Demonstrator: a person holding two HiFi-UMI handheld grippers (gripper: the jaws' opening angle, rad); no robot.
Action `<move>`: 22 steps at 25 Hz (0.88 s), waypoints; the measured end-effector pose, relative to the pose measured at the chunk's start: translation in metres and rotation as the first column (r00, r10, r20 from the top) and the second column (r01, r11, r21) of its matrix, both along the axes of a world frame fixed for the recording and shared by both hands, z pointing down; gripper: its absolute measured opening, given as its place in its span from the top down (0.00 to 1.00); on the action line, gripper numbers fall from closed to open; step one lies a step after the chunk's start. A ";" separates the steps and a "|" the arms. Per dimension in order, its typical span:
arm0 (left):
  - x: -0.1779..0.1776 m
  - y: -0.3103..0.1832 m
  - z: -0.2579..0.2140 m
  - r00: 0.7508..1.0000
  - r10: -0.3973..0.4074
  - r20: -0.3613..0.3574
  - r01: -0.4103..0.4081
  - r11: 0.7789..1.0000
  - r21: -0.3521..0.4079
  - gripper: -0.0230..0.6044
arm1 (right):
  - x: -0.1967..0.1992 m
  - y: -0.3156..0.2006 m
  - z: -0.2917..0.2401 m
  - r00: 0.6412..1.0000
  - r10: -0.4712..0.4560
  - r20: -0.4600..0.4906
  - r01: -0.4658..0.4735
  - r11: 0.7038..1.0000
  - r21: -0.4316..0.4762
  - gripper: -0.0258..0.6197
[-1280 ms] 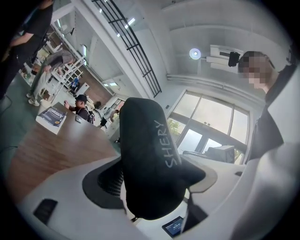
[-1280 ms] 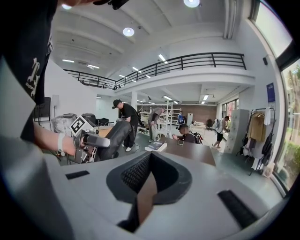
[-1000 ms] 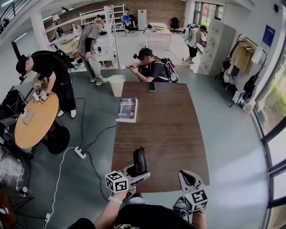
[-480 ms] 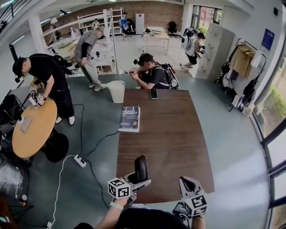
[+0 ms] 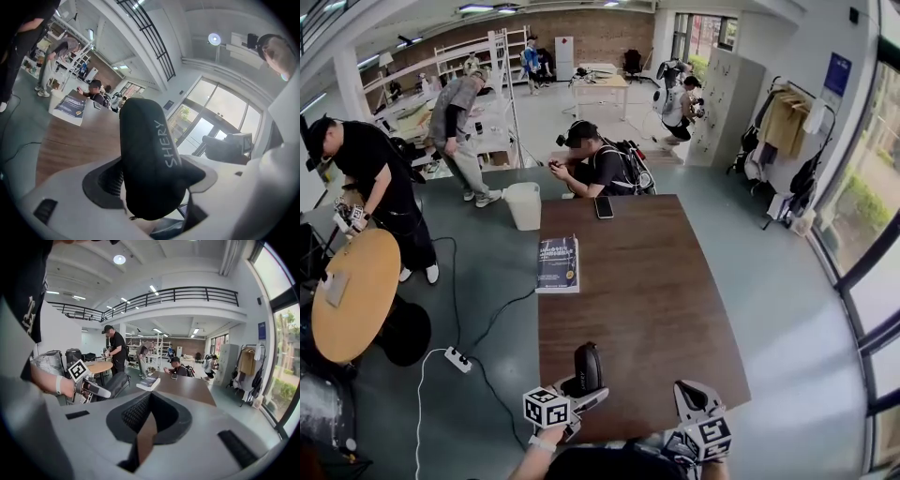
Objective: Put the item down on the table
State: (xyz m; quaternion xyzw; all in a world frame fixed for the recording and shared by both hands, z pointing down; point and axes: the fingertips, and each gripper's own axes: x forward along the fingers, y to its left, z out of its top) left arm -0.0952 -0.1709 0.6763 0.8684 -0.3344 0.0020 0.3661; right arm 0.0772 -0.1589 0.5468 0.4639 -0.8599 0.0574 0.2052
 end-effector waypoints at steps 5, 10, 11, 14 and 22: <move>-0.001 -0.007 0.017 0.999 0.001 0.038 0.000 1.000 -0.026 0.38 | 0.000 -0.003 0.006 1.000 -0.014 -0.001 0.014 1.000 -0.010 0.98; 0.004 -0.010 0.039 0.997 -0.002 0.081 0.008 0.998 -0.065 0.38 | 0.006 -0.006 0.015 0.999 -0.026 0.022 0.027 1.000 -0.013 0.98; 0.005 -0.010 0.044 0.996 0.000 0.091 0.007 0.997 -0.072 0.38 | 0.008 -0.007 0.017 0.999 -0.023 0.027 0.023 1.000 -0.012 0.98; 0.008 -0.008 0.060 0.992 0.015 0.123 -0.002 0.995 -0.103 0.38 | 0.011 -0.003 0.024 1.000 -0.031 0.005 0.031 0.999 -0.029 0.98; 0.013 -0.005 0.104 0.977 0.047 0.207 -0.010 0.985 -0.175 0.38 | 0.028 0.004 0.036 0.999 -0.007 0.047 0.008 1.000 -0.015 0.98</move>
